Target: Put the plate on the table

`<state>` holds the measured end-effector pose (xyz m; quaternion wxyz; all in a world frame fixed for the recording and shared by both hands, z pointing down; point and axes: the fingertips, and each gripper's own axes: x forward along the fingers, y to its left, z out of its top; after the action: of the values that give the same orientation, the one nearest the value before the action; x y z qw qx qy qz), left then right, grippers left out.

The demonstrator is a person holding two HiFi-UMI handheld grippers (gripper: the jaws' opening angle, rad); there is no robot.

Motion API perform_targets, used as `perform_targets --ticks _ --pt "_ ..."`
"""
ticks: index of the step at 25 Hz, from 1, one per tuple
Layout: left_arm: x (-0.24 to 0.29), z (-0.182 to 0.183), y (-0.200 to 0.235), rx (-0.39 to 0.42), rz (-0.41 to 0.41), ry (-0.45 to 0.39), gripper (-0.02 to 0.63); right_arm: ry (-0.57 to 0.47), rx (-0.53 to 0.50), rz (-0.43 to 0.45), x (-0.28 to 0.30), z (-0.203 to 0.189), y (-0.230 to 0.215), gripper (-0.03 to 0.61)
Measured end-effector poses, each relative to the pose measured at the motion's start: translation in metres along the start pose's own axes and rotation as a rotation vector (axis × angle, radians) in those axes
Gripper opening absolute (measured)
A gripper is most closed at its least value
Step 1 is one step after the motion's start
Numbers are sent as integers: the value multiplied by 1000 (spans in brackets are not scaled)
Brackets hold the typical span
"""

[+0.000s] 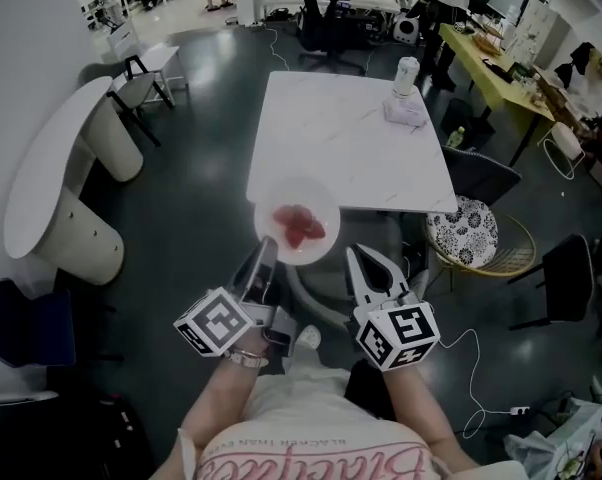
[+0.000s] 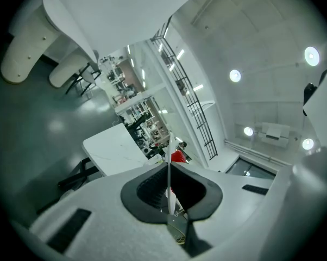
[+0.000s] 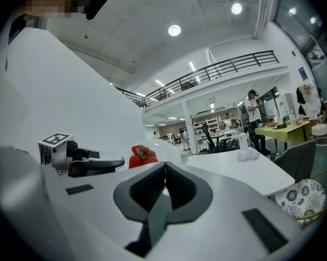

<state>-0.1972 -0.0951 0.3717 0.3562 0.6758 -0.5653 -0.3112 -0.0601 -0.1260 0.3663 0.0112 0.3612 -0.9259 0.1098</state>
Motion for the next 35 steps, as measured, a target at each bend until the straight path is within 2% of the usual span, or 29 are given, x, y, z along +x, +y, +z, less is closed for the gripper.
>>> perform_targets --ticks 9,21,28,35 --pt "98 20 15 -5 -9 59 14 0 24 -44 63 19 -58 3" --pt "205 22 41 -104 -33 130 14 40 57 -104 123 24 -131 3" --pt "271 14 71 -92 -17 222 14 77 69 -167 160 14 -171 5" --pt "360 3 120 -75 19 338 14 108 98 -255 214 -2 -219 3"
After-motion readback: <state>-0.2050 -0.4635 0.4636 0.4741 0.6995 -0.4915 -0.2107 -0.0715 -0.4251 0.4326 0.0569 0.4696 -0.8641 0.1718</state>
